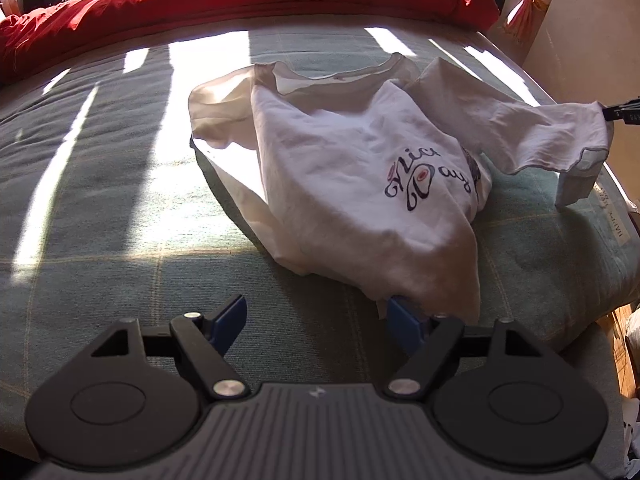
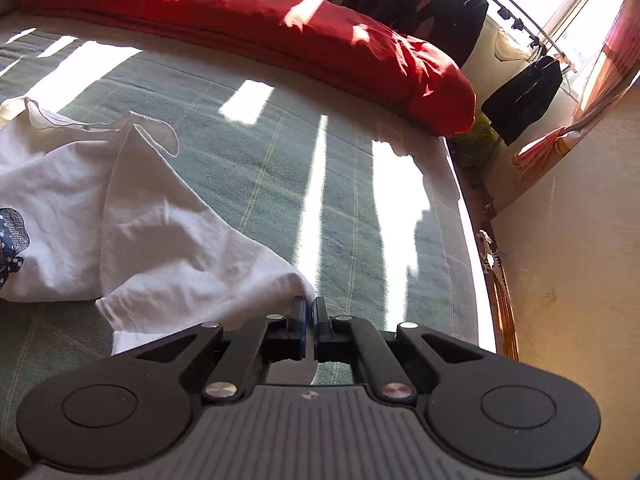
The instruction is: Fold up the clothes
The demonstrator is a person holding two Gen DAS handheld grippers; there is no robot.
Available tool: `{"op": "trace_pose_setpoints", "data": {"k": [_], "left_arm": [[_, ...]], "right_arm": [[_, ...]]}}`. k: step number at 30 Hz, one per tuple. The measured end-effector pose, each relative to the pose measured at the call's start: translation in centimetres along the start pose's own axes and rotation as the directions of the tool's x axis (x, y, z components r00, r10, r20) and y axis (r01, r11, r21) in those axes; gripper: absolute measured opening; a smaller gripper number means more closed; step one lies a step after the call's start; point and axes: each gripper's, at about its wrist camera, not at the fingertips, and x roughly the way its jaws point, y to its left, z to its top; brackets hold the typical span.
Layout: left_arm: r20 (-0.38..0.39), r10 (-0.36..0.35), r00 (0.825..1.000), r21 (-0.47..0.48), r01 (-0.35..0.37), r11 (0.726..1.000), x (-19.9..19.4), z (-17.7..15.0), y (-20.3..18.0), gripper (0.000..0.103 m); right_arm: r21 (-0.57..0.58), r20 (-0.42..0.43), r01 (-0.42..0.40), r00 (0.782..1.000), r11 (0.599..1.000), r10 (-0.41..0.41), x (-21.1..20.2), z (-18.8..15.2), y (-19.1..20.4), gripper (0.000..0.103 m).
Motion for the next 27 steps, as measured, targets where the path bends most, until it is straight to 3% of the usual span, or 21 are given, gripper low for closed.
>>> {"op": "trace_pose_setpoints", "data": {"k": [11,15,20,25,27], "left_arm": [[-0.013,0.004,1.0,0.006,-0.004,1.0,0.8,0.4,0.2,0.078],[-0.02,0.007,1.0,0.006,-0.007,1.0,1.0,0.4,0.3,0.078],[-0.014,0.008,1.0,0.014,-0.008,1.0,1.0,0.3,0.4,0.078],[-0.007,0.018,1.0,0.036,-0.017,0.999,0.8,0.2,0.5,0.078],[-0.006,0.021,1.0,0.034,-0.021,0.999,0.7,0.1,0.8,0.078]], "right_arm": [[0.059,-0.084,0.188,0.98,0.98,-0.183,4.1,0.1,-6.1,0.003],[0.08,-0.104,0.189,0.978,0.979,-0.18,5.2,-0.1,-6.0,0.004],[0.082,-0.104,0.197,0.977,0.977,-0.188,5.9,-0.2,-4.6,0.028],[0.125,-0.086,0.159,0.985,0.979,-0.149,5.0,0.3,-3.9,0.03],[0.139,-0.068,0.131,0.99,0.982,-0.122,4.1,0.6,-3.3,0.036]]}}
